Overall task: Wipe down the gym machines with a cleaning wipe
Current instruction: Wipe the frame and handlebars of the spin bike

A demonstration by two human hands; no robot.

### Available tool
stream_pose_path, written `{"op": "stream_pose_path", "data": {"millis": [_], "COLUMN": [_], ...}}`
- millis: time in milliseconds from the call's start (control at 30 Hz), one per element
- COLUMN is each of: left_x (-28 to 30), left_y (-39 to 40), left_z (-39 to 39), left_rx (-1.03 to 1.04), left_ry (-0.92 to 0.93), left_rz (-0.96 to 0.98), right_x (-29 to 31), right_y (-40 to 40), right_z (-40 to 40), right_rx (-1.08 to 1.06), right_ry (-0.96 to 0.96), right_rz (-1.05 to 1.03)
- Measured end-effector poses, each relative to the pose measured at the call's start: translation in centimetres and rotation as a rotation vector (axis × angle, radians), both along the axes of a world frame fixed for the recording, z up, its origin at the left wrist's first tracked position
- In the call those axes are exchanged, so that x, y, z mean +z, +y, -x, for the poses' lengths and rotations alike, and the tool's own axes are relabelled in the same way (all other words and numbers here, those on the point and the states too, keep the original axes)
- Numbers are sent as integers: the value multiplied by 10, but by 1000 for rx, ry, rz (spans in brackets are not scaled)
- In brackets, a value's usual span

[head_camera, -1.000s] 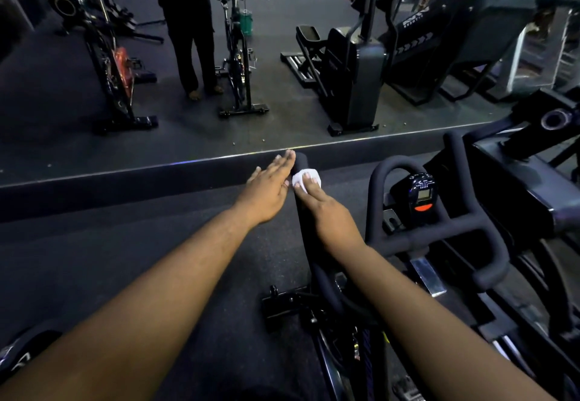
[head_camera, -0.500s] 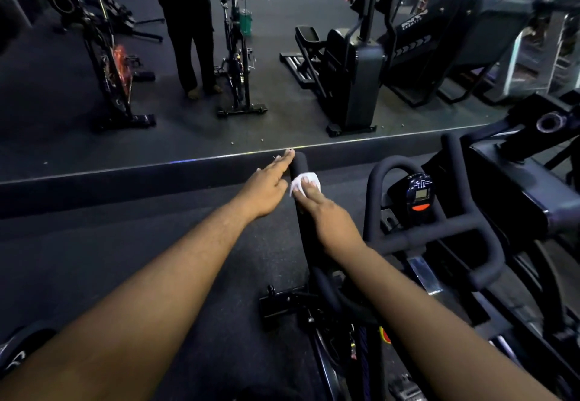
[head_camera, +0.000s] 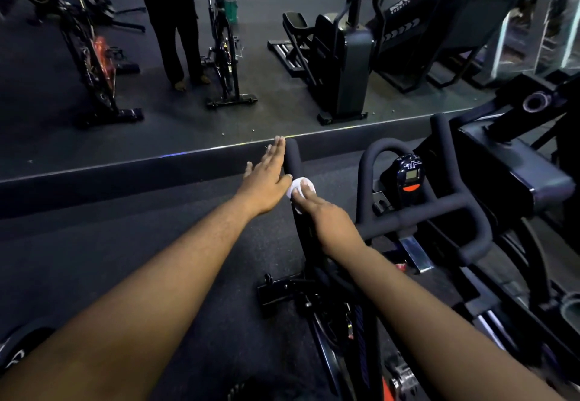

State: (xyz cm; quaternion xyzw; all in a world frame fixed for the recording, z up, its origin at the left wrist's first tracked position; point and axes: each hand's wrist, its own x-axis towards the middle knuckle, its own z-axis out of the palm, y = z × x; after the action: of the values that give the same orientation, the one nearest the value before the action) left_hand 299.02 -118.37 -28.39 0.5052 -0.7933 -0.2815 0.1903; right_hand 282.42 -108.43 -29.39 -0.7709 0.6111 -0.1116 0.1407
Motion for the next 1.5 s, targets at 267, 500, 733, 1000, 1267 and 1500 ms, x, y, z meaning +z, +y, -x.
{"op": "stream_pose_path", "data": {"millis": [267,500,733,1000,1267,1500], "left_x": [-11,-29,-45,-46,-42,-40], "left_y": [16,32,53,56,53,52], "left_z": [9,21,34,37,35,34], "left_rx": [-52,-124,-267,-242,-291,-322], "left_ry": [-235,-436,-578,-581,-564,-547], "left_rz": [206,386,431,390,327,294], "right_x": [-16,-25,-32,-31,-49,-46], "right_y": [49,51,65,85,91,119], "right_z": [32,30,69,60,22,34], "right_rx": [210,98,-167,-1,-21,-63], "right_ry": [314,261,416,429,341,281], "right_rz": [-67,-81,95,128,175,207]}}
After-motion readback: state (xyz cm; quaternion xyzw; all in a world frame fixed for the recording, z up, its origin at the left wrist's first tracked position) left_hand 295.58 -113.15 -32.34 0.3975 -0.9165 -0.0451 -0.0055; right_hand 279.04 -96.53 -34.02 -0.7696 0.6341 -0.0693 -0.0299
